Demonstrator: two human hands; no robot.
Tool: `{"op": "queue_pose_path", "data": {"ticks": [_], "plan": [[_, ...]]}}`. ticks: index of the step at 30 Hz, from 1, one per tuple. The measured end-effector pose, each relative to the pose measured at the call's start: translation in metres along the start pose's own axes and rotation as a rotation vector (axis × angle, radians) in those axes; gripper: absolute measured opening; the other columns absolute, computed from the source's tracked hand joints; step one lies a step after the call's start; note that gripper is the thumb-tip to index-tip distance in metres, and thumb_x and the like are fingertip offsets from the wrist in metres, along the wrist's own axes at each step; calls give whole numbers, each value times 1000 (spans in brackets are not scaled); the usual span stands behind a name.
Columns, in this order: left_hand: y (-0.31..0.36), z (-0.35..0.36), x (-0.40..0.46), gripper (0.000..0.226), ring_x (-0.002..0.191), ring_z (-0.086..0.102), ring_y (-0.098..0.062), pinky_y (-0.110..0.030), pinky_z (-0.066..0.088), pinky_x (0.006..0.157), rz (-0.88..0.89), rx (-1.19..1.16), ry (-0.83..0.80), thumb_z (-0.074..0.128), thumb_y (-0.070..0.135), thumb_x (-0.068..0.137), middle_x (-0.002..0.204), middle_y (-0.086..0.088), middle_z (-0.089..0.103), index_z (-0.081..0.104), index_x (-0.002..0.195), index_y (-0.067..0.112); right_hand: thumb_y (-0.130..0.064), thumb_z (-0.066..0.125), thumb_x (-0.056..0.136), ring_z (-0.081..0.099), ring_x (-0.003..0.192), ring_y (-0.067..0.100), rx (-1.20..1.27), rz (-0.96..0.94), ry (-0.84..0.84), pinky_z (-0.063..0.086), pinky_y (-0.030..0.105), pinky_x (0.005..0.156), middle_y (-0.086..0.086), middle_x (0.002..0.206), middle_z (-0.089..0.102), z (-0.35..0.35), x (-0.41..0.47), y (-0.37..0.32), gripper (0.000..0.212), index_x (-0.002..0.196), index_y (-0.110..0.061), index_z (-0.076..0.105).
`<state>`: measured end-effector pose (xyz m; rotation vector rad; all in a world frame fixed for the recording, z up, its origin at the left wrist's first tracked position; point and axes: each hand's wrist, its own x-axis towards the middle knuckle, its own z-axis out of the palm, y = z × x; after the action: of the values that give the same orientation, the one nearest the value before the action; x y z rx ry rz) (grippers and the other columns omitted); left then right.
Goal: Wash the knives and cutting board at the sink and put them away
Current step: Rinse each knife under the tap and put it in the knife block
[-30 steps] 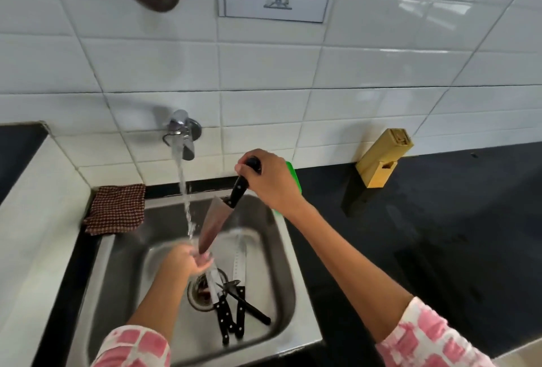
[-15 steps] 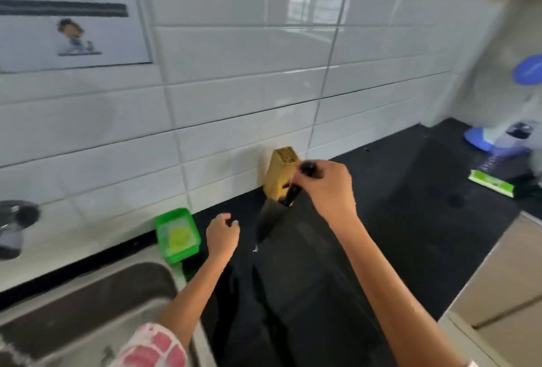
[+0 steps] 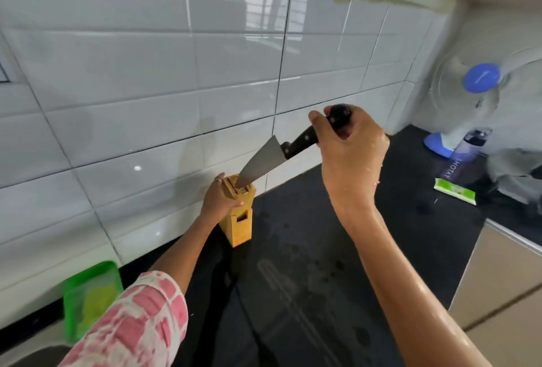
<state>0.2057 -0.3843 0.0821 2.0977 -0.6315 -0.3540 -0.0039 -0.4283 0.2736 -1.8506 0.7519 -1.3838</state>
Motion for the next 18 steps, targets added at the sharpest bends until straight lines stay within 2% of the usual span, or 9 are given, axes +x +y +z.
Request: {"op": "queue_pose_path", "data": {"ticks": [3, 6, 9, 13, 16, 18], "plan": [[-8, -4, 3, 78, 116, 54, -30, -35, 43, 92, 35, 53, 23, 86, 17, 60, 126, -13, 57, 48, 128, 6, -28, 69, 83, 54, 60, -13, -2, 22, -34, 43, 2, 59, -18, 65, 57, 5, -4, 12, 15, 93, -18, 64], [-5, -6, -4, 76, 114, 55, -30, -34, 44, 90, 63, 148, -16, 85, 18, 62, 126, -12, 57, 48, 127, 7, -29, 68, 84, 55, 59, -11, -9, 27, -65, 44, 2, 61, -19, 67, 57, 5, -10, 17, 19, 97, -15, 65], [-6, -3, -16, 70, 112, 55, -28, -28, 42, 84, 81, 143, -11, 84, 18, 64, 123, -11, 58, 50, 124, 6, -28, 67, 84, 57, 62, -4, -13, 15, -92, 45, 3, 65, -18, 69, 57, 3, -12, 14, 20, 98, -14, 65], [-13, 3, -38, 61, 104, 58, -23, -30, 45, 81, 96, 142, 27, 83, 24, 62, 114, -7, 60, 55, 115, 11, -27, 66, 85, 62, 71, 5, -28, -51, -144, 46, 5, 65, -11, 78, 63, 6, -19, 5, 28, 109, -12, 61], [-16, 9, -54, 54, 101, 56, -20, -26, 42, 80, 100, 146, 46, 82, 24, 63, 109, -4, 58, 55, 110, 15, -21, 61, 89, 63, 72, 12, -139, -157, -344, 50, 14, 66, -2, 85, 63, 32, -35, 15, 46, 129, -16, 40], [-20, 12, -60, 55, 99, 57, -17, -24, 42, 79, 99, 136, 34, 81, 28, 63, 107, -2, 57, 54, 109, 17, -22, 53, 94, 66, 78, 21, -346, -213, -535, 52, 27, 69, 5, 91, 66, 59, -53, 42, 43, 133, -17, 36]]}}
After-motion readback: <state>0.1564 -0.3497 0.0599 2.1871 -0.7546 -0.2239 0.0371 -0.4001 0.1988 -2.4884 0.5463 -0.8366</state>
